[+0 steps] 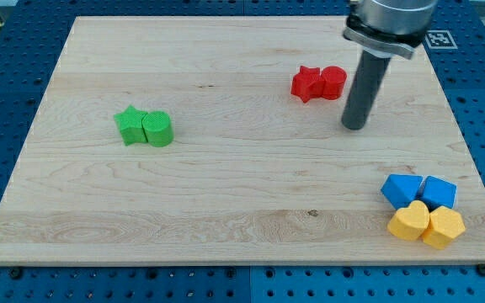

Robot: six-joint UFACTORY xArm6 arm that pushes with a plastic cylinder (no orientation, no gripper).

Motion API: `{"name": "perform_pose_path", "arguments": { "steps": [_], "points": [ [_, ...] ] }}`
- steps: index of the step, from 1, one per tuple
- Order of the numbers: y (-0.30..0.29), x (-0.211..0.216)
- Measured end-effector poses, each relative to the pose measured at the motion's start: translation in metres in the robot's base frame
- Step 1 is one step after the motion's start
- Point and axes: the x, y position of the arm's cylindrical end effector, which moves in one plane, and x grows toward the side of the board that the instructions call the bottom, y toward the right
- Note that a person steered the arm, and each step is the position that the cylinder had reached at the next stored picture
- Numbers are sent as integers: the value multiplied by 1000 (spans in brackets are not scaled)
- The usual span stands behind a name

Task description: Move yellow hexagon along with yellow heart slightly up

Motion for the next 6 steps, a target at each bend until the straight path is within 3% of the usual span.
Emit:
{"name": "perform_pose_path", "arguments": {
  "steps": [3,6],
  "points": [
    [154,57],
    [177,66]
  ]
}}
